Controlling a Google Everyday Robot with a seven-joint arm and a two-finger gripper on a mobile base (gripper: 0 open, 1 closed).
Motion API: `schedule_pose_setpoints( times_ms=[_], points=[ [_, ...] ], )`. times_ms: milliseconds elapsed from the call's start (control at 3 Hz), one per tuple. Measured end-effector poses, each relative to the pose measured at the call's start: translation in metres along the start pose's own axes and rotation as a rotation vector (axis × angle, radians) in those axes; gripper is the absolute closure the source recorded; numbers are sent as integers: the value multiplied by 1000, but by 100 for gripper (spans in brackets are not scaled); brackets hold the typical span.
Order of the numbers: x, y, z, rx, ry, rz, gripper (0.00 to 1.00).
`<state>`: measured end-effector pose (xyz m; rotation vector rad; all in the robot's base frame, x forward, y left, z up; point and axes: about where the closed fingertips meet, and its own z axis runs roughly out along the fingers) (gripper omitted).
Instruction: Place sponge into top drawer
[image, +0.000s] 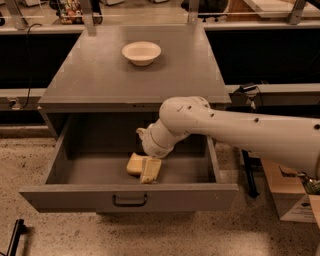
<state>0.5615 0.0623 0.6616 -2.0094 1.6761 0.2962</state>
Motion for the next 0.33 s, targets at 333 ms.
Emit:
schedule_pose_setpoints(
  times_ms=[333],
  points=[
    [-2, 0, -4, 6, 2, -4, 0]
  ],
)
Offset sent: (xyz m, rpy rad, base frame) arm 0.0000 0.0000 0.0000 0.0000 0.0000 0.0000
